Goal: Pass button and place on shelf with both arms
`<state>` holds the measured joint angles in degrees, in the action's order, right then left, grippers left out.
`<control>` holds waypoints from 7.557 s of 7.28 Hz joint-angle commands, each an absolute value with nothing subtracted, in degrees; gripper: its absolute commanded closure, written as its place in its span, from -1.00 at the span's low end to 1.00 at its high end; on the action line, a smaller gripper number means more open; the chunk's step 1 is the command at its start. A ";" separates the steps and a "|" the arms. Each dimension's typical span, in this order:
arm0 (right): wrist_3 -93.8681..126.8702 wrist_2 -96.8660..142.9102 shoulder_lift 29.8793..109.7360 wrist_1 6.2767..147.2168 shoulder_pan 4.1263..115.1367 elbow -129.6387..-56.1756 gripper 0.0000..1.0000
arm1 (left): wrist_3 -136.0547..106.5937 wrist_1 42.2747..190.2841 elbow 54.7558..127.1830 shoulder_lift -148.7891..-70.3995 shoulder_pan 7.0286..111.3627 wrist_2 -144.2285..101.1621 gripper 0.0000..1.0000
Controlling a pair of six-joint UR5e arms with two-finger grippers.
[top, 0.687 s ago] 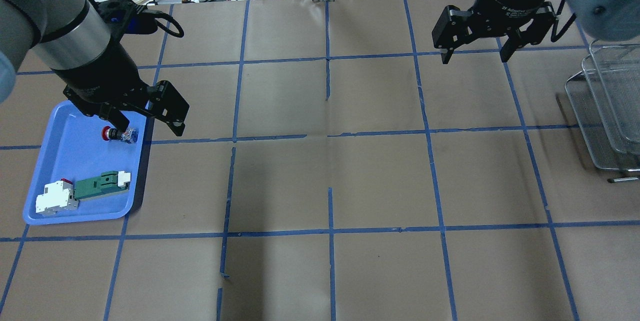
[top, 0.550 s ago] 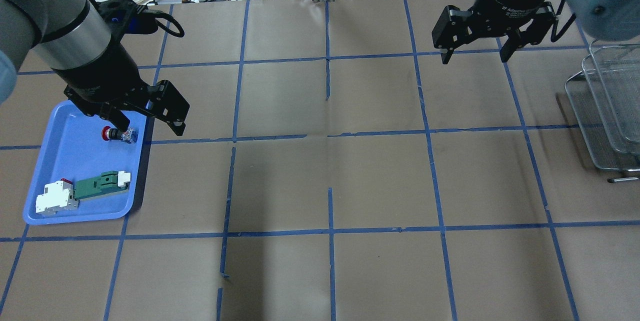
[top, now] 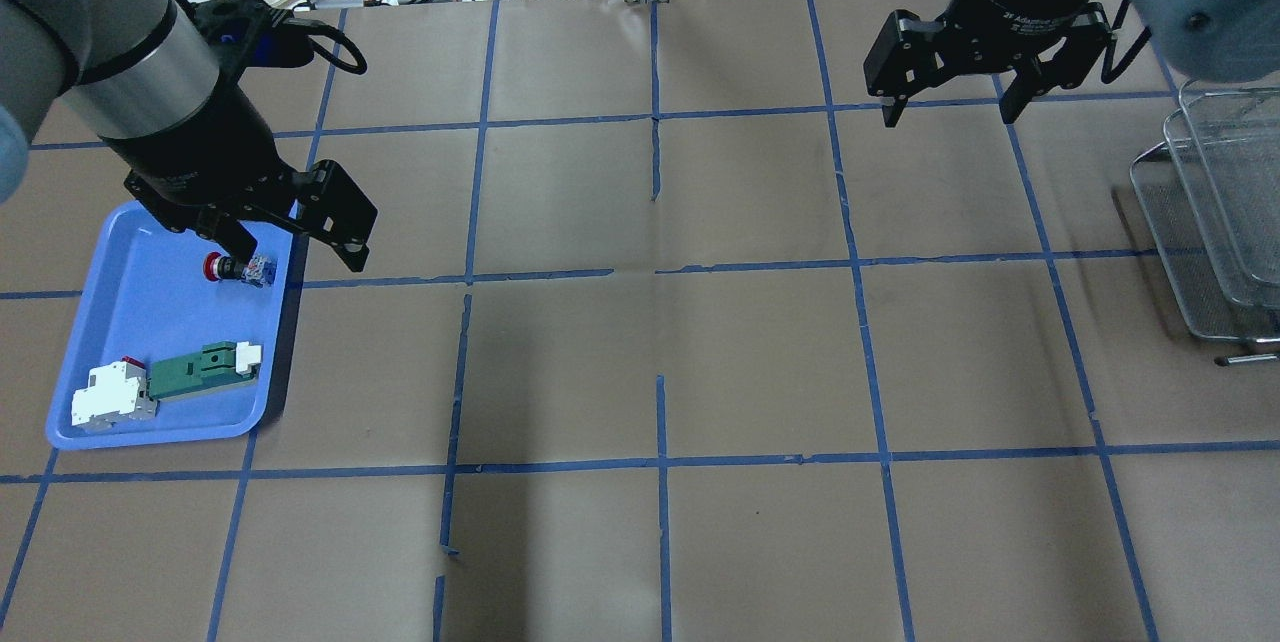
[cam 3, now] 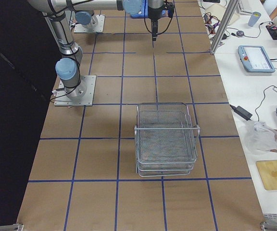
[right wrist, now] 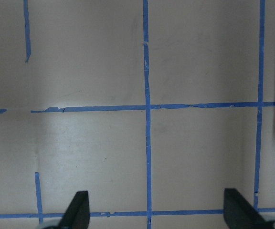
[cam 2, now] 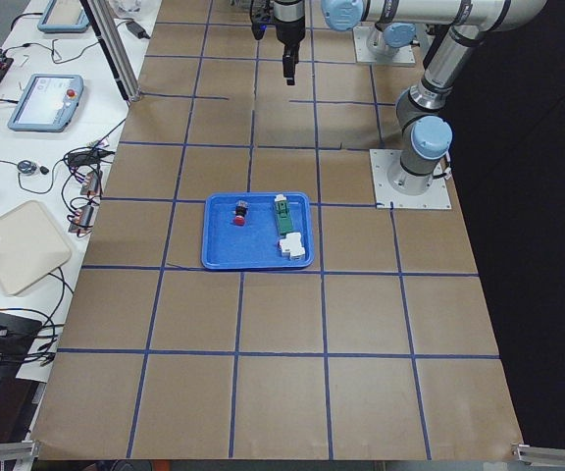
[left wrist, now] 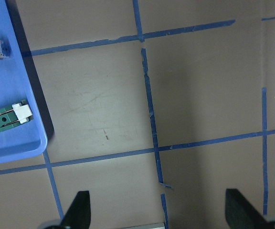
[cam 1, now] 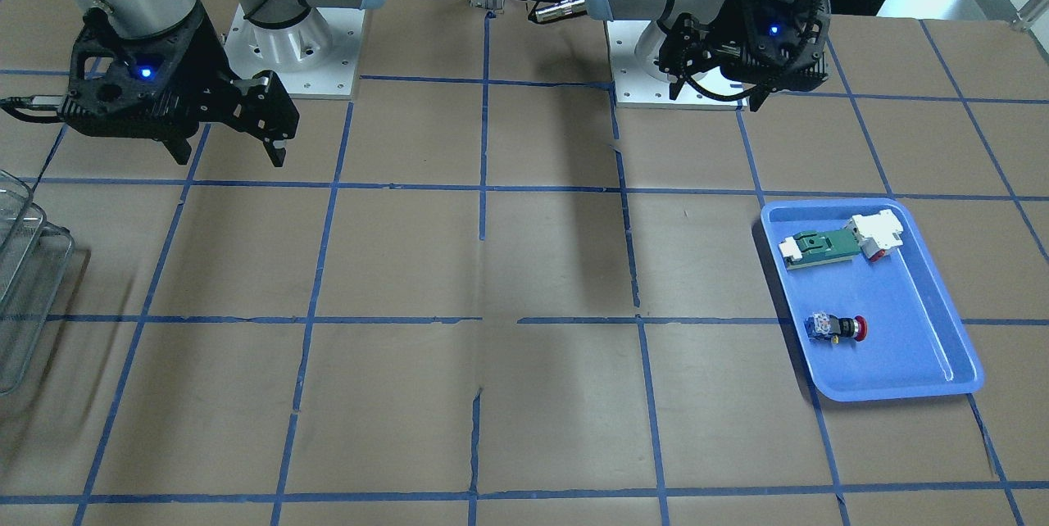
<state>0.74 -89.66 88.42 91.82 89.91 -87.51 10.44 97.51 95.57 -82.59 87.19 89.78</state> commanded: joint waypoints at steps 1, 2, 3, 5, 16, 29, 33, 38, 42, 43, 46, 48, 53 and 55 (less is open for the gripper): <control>0.79 -89.65 88.42 91.85 89.91 -87.45 -1.00 | 10.81 97.30 95.54 -82.62 87.19 89.83 -1.00; 0.79 -89.65 88.42 91.85 89.91 -87.45 -1.00 | 10.90 97.21 95.54 -82.70 87.19 89.82 -1.00; 0.79 -89.65 88.42 91.85 89.91 -87.45 -1.00 | 10.81 97.38 95.54 -82.62 87.19 89.82 -1.00; 0.70 -89.65 88.42 91.85 89.91 -87.45 -1.00 | 10.90 97.21 95.62 -82.79 87.19 89.82 -1.00; 0.70 -89.65 88.42 91.85 89.91 -87.54 -1.00 | 8.71 91.24 97.04 -84.28 70.90 89.91 -1.00; 0.79 -89.56 88.42 91.76 89.91 -87.54 -1.00 | -45.61 72.24 93.77 -111.61 48.87 69.78 -1.00; 0.79 -89.56 88.42 91.76 89.91 -87.54 -1.00 | -50.85 73.29 91.25 -116.52 47.81 71.99 -1.00; 0.79 -89.56 88.42 91.76 89.91 -87.54 -1.00 | -45.73 75.41 91.50 -121.81 47.90 68.47 -1.00; 0.79 -89.56 88.33 91.85 89.91 -87.54 -1.00 | -42.45 75.59 91.40 -124.19 48.08 65.13 -1.00; 0.79 -89.56 88.24 91.85 89.91 -87.54 -1.00 | -41.76 75.50 91.49 -124.71 48.08 65.13 -1.00; 0.70 -89.56 88.24 91.85 89.91 -87.54 -1.00 | -41.31 76.28 91.67 -125.16 48.08 64.43 -0.63; 0.70 -89.56 88.33 91.76 89.91 -87.54 -1.00 | -41.22 77.34 91.58 -125.16 48.08 64.16 -0.29; 0.79 -89.56 88.33 91.76 89.91 -87.63 -1.00 | -39.46 81.29 90.88 -124.11 48.08 64.16 1.00; 0.36 -89.47 88.42 91.76 89.91 -87.54 -1.00 | -40.42 82.96 90.27 -120.17 51.39 64.16 1.00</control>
<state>0.69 -89.54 88.36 91.76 89.91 -87.56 -39.68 81.96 90.70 -122.61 49.17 64.16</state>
